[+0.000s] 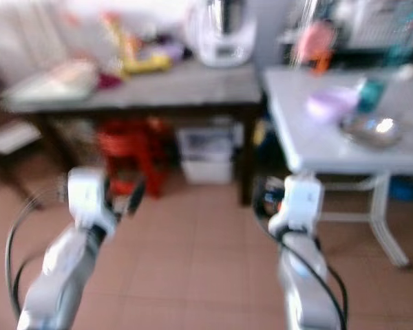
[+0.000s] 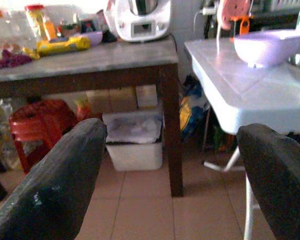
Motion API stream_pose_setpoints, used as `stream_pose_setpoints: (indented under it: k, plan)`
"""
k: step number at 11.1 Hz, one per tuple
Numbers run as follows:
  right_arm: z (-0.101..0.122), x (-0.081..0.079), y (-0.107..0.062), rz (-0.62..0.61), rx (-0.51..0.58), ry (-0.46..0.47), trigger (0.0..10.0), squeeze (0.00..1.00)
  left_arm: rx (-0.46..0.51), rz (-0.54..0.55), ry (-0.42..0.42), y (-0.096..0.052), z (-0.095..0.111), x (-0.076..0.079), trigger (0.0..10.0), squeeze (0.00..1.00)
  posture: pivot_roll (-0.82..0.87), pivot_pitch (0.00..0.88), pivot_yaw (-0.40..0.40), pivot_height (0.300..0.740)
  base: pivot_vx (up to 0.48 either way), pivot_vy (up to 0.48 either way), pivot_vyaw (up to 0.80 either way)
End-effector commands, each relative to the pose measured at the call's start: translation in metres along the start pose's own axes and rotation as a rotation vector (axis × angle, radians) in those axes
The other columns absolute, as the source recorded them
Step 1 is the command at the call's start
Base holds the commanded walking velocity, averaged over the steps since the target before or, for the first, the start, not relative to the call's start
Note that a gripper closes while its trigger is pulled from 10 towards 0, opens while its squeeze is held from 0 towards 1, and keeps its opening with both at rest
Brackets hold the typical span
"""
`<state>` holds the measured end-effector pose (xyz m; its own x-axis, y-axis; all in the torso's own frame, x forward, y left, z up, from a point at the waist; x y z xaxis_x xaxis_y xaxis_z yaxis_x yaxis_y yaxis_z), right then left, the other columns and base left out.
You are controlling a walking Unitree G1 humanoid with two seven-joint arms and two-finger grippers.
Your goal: Setting the table
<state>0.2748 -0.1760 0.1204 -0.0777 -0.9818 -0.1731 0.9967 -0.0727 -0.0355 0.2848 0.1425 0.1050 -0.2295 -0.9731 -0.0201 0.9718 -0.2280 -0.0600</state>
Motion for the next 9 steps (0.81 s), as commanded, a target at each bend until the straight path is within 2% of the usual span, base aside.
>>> stream_pose_setpoints:
  k: [1,4,6,9]
  plan:
    - [0.0031,-0.0031,0.0009,0.008,0.012,0.003,10.0,0.0,0.041,-0.019,0.031,0.0045,0.0118,-0.001,10.0,0.0,-0.02,0.0,0.071,0.74,0.274,0.0,0.0]
    - [0.0015,-0.0033,-0.0002,0.006,0.013,-0.002,10.0,0.0,0.051,-0.045,0.042,0.0033,0.0134,0.0012,10.0,0.0,-0.02,0.0,0.079,0.74,0.424,0.0,0.0]
    - [0.0006,-0.0033,0.0006,0.006,0.012,-0.004,10.0,0.0,0.053,-0.065,0.052,0.0027,0.0135,0.0064,10.0,0.0,-0.02,0.0,0.077,0.74,0.0,0.0,0.0]
    - [0.0011,-0.0046,0.0017,0.016,0.014,-0.01,10.0,0.0,0.048,-0.063,0.042,0.0021,0.0118,0.0056,10.0,0.0,-0.01,0.0,0.071,0.74,0.312,0.0,0.0]
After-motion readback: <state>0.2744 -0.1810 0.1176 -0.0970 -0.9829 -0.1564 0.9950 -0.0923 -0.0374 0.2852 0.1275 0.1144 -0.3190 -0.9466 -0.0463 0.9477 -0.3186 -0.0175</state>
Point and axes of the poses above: a point about 5 cm out from each wrist's last joint towards the gripper, its own y axis pointing out of the wrist towards the gripper, its own z axis along the axis of the wrist's last joint, x = y × z, the point moved 1 cm from there along y, pointing out of the wrist towards the gripper, and after that the axes turned 9 degrees about y, right-handed, at the moved point
